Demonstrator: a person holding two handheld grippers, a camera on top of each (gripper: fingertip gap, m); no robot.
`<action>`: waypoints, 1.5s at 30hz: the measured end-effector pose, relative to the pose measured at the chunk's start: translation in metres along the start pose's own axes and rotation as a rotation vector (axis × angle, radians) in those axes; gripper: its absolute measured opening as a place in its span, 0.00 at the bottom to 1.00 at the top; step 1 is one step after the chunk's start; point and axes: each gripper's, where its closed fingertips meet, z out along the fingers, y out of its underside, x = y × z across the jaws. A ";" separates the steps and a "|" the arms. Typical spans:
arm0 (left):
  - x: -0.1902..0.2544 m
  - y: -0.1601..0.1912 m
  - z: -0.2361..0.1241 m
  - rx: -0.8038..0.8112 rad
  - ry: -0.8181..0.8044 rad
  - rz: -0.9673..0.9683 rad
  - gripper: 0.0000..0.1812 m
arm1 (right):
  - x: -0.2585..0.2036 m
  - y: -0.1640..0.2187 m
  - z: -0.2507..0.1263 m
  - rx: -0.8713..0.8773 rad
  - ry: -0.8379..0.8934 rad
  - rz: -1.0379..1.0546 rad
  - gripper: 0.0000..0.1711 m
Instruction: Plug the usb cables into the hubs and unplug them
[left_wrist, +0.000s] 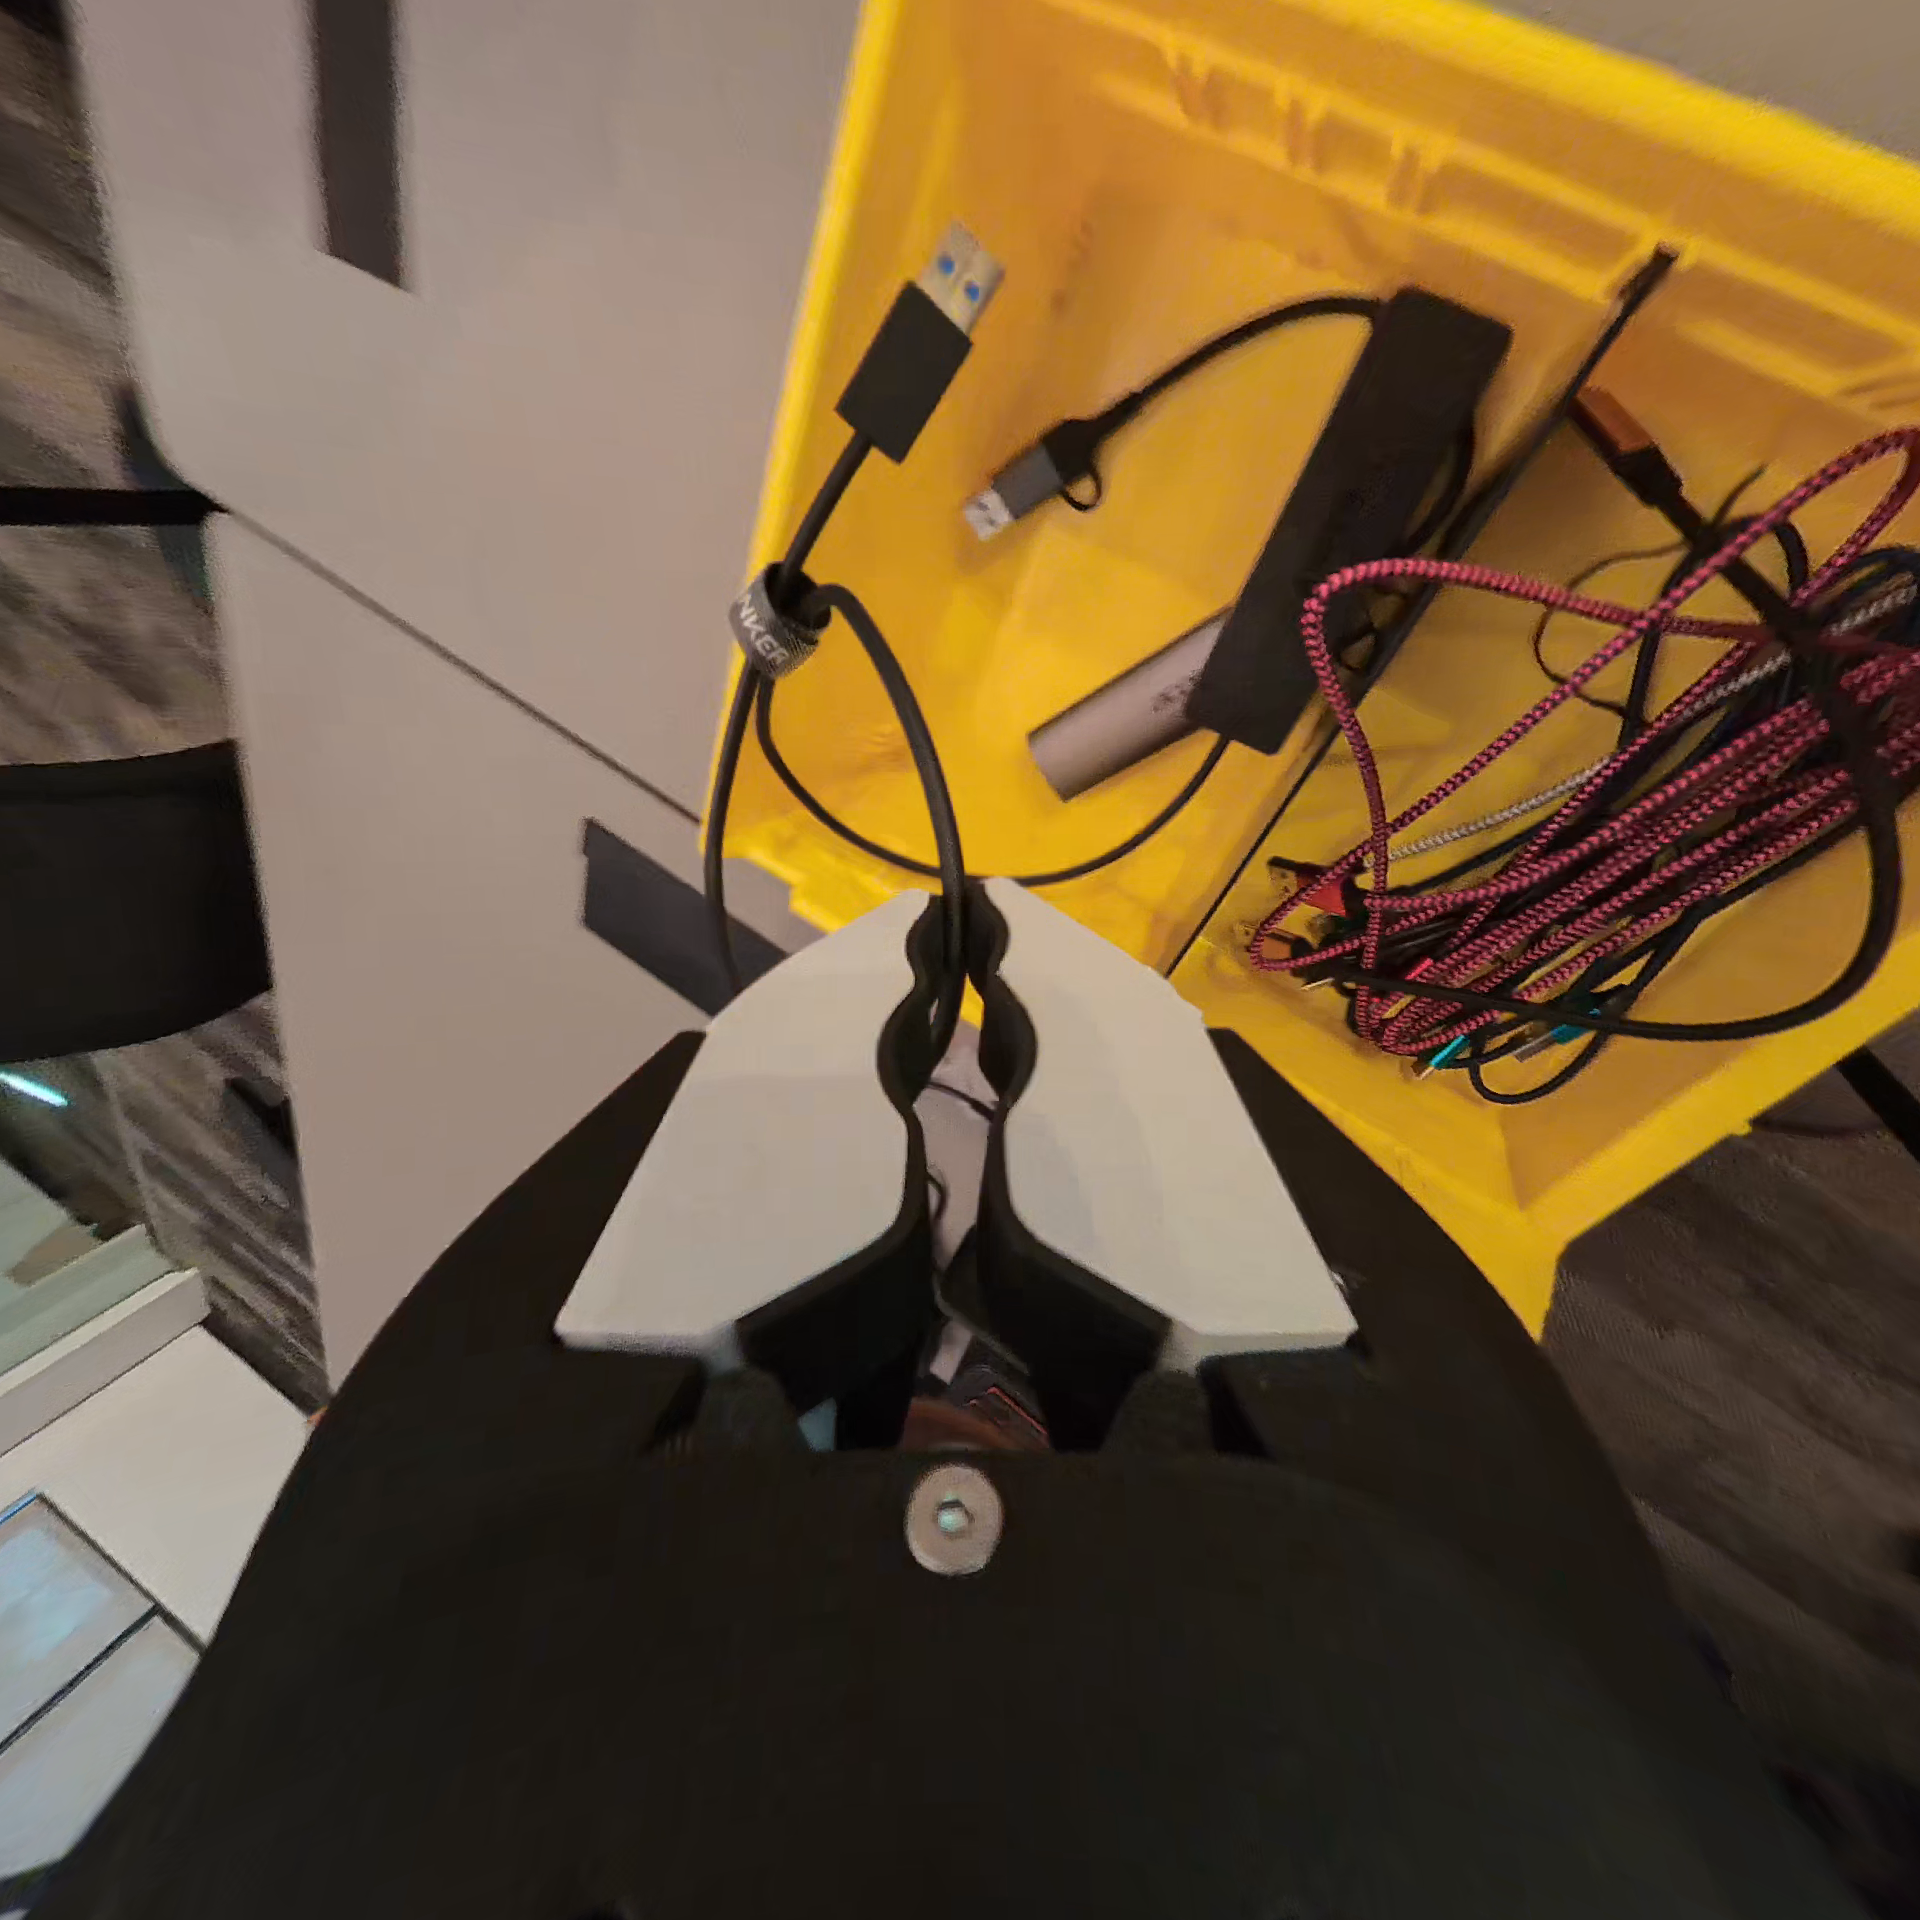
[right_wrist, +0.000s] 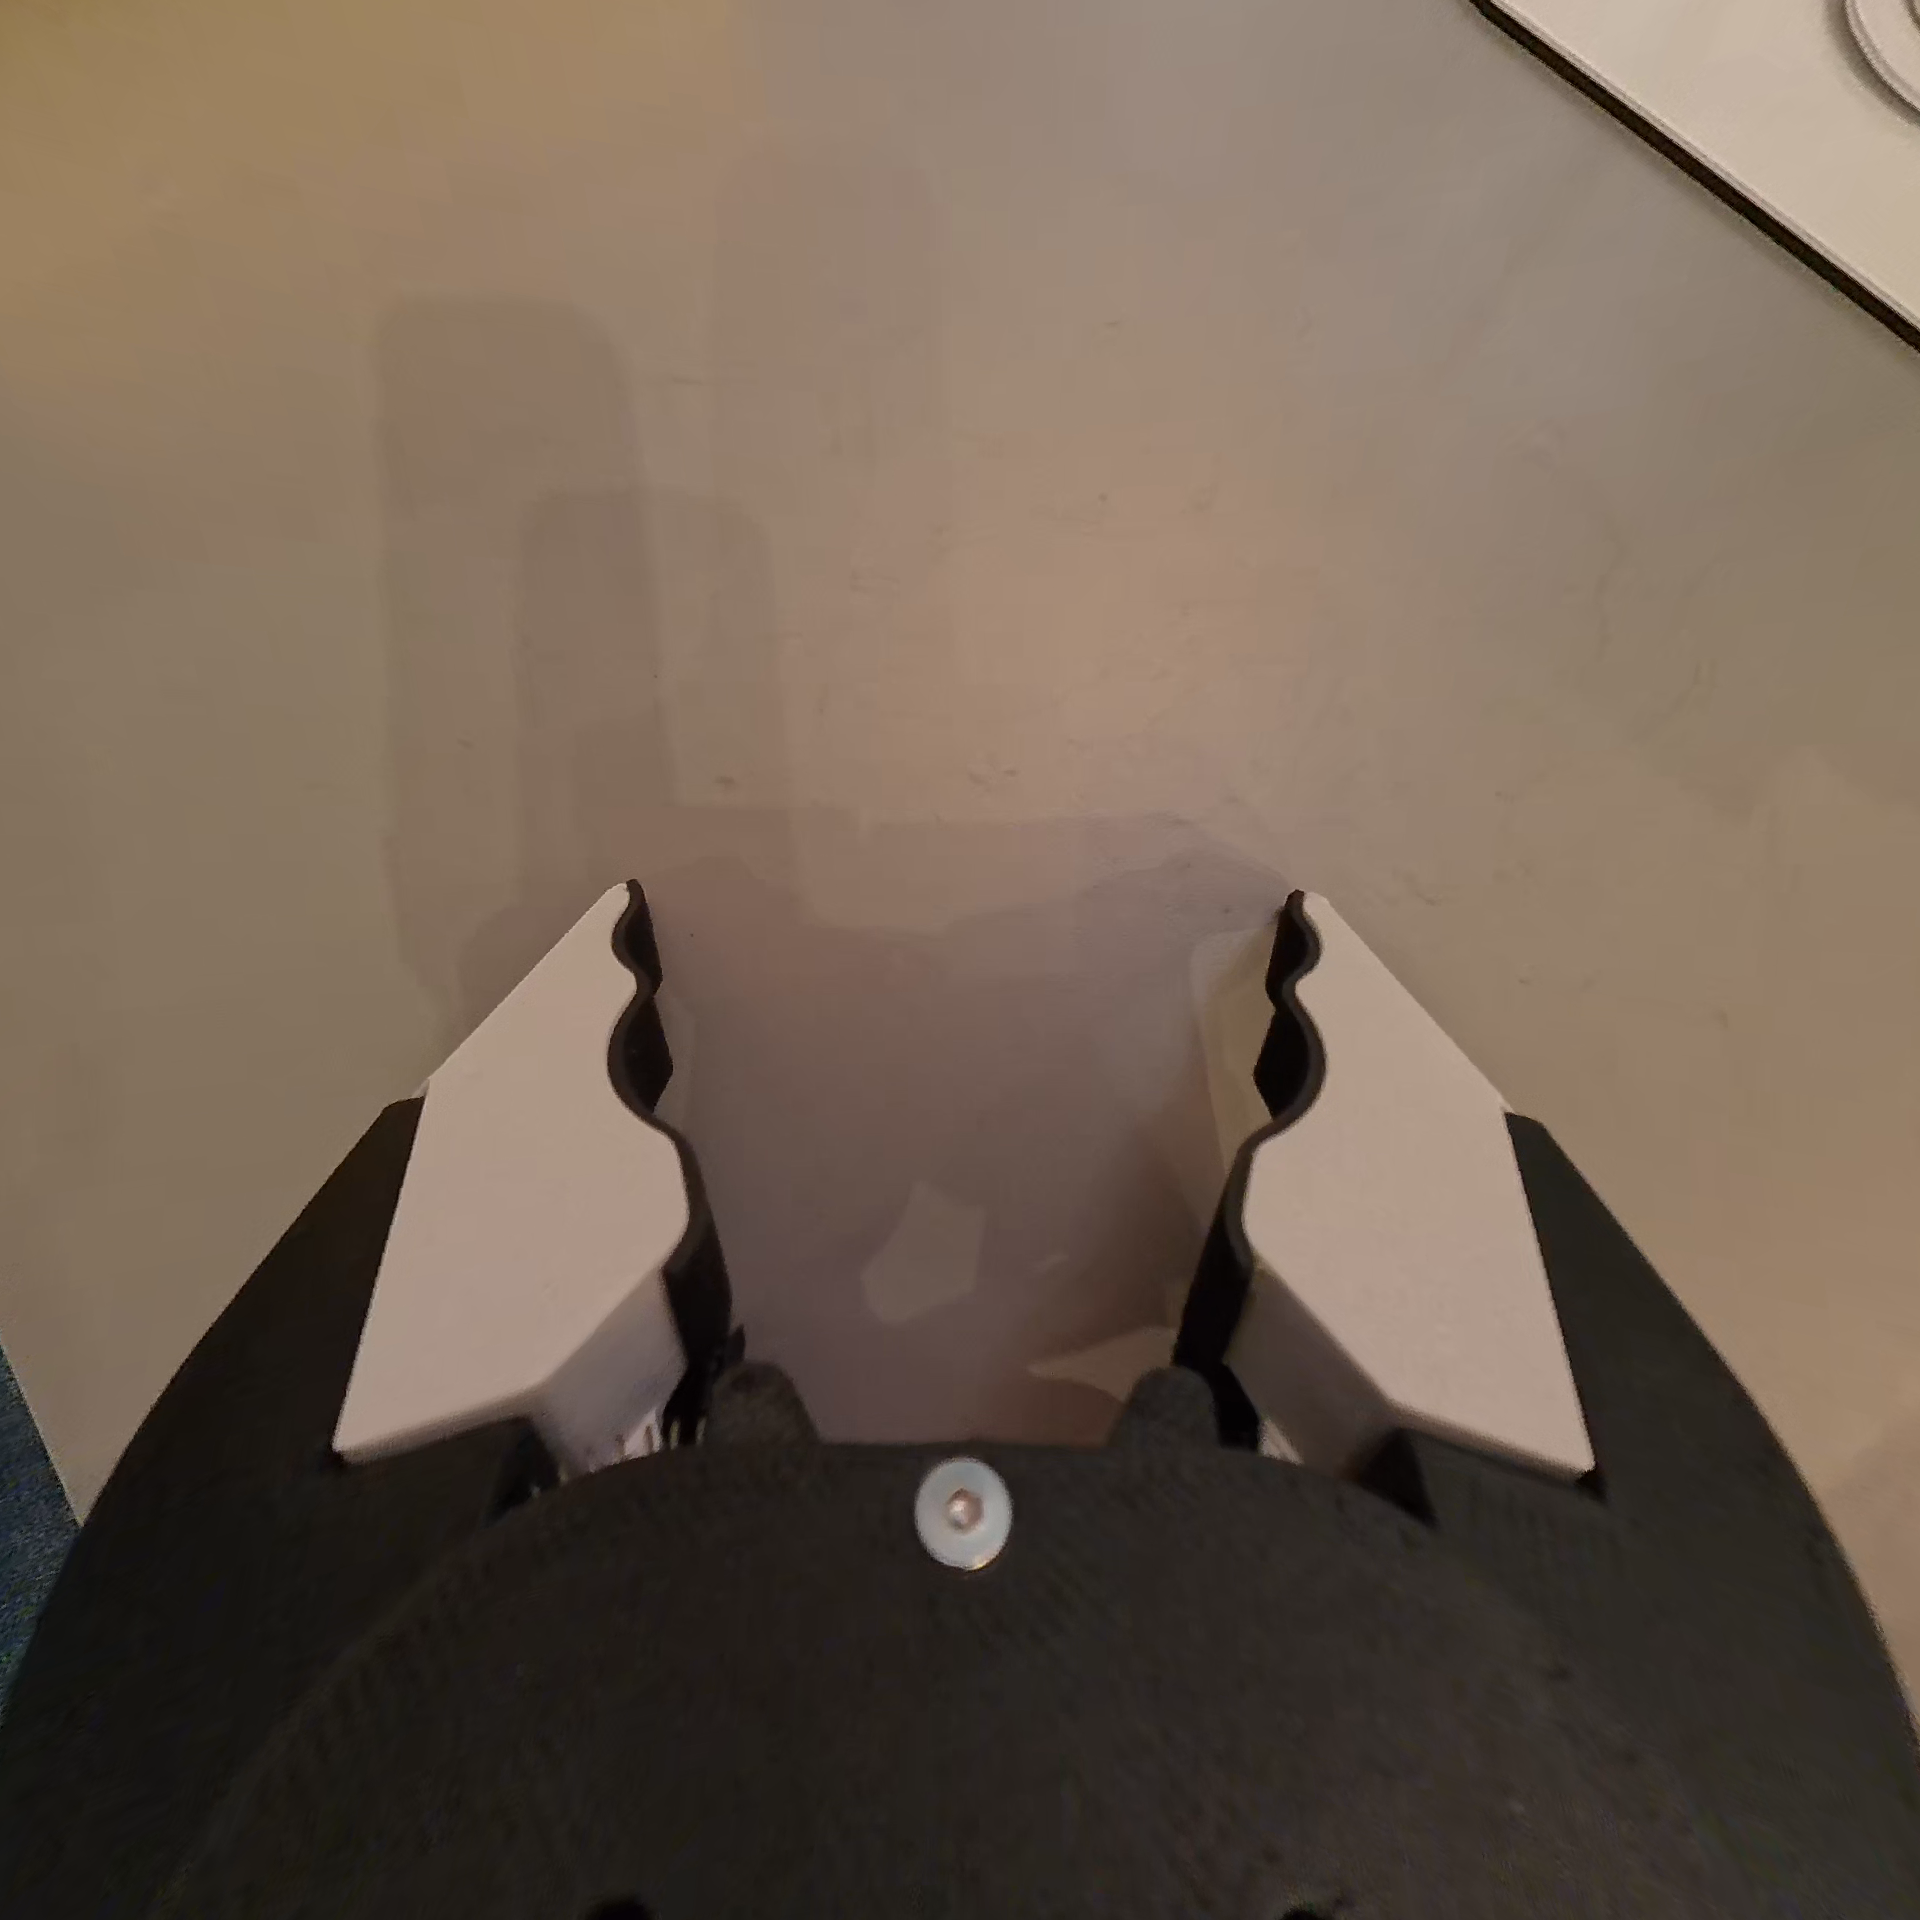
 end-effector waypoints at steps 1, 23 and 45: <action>-0.006 -0.003 -0.013 0.023 -0.031 -0.008 0.02 | 0.000 0.000 0.000 0.000 0.000 0.000 0.67; -0.087 -0.129 -0.276 0.414 -0.722 -0.093 0.01 | -0.001 0.000 0.000 -0.001 -0.005 -0.005 0.68; 0.063 -0.323 -0.191 0.636 -0.209 0.129 0.02 | 0.000 0.014 -0.015 0.002 -0.015 -0.005 0.66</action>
